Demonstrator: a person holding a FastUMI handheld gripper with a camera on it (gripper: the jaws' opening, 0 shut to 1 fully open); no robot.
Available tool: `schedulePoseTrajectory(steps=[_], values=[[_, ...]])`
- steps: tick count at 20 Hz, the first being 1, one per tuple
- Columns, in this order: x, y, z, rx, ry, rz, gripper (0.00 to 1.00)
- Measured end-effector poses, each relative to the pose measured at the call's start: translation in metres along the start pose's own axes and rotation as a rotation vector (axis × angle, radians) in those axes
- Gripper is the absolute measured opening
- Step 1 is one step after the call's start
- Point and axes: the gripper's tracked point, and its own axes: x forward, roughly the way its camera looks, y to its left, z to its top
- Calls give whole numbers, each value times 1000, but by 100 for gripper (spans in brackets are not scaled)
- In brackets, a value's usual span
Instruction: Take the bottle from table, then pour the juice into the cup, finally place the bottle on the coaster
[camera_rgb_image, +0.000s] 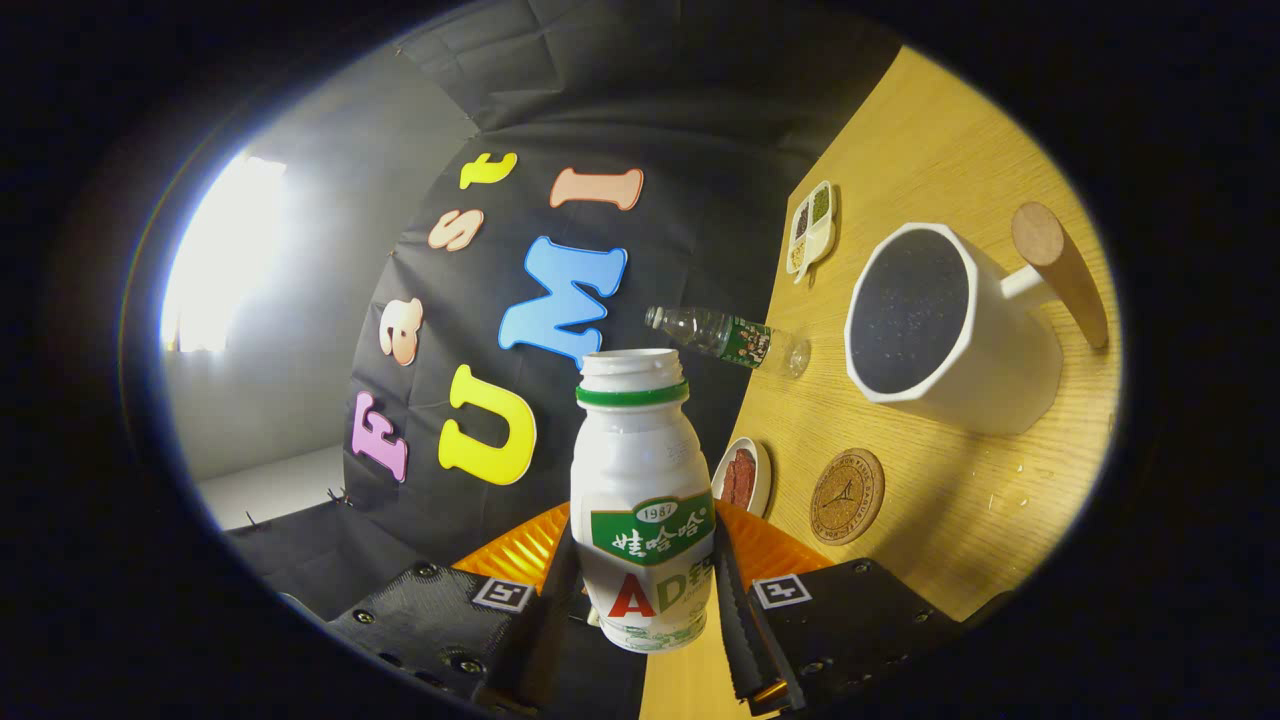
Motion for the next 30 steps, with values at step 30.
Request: schedulePoseTrajectory(steps=[30], values=[[-9, 20, 36, 377, -101, 91, 65]])
